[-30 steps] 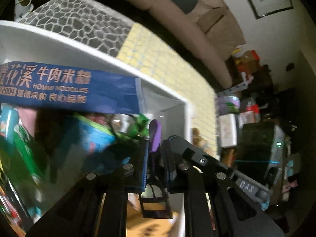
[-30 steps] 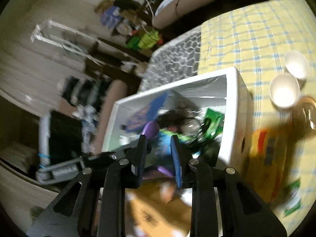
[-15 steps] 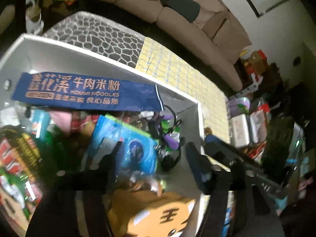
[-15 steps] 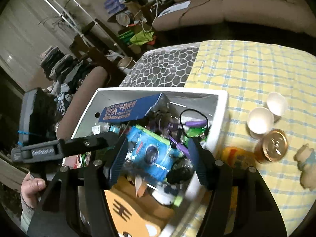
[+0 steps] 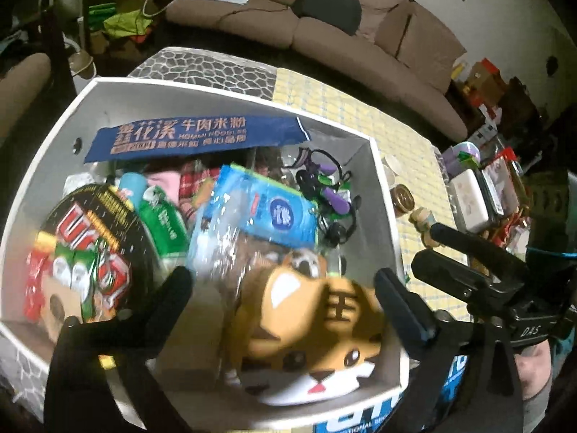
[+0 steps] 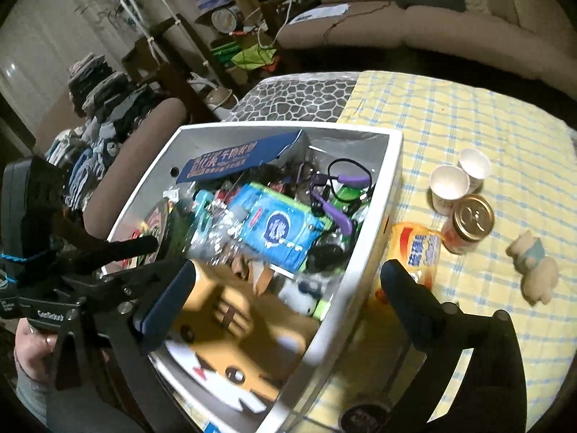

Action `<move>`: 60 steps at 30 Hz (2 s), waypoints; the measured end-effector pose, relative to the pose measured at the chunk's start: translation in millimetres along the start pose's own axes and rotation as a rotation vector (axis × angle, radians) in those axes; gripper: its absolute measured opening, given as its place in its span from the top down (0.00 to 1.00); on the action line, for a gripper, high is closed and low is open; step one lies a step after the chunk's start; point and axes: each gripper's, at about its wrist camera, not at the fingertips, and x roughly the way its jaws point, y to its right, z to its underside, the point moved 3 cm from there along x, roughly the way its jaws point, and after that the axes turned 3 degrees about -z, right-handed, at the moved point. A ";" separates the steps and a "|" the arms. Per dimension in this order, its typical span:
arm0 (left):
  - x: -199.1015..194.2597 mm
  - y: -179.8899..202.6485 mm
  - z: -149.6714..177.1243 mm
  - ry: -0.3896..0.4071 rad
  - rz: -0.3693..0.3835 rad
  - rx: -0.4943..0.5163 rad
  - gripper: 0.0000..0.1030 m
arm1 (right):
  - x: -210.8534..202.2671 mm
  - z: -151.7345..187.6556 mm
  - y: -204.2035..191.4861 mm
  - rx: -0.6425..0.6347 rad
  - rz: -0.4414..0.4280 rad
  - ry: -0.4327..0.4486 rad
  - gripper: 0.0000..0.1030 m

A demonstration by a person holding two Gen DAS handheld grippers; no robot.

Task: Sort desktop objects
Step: 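Withdraw both tools from the box back over the table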

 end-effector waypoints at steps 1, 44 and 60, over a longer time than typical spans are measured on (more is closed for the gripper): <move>-3.6 -0.1 4.6 0.000 -0.001 -0.002 0.00 | -2.5 2.0 -2.4 -0.007 0.008 -0.001 0.00; -3.3 201.3 147.3 0.008 0.038 0.325 0.00 | -206.0 178.3 164.4 0.140 0.254 0.116 0.00; 77.9 220.3 77.2 -0.075 0.113 0.205 0.00 | -136.9 150.8 219.2 0.135 0.103 0.106 0.01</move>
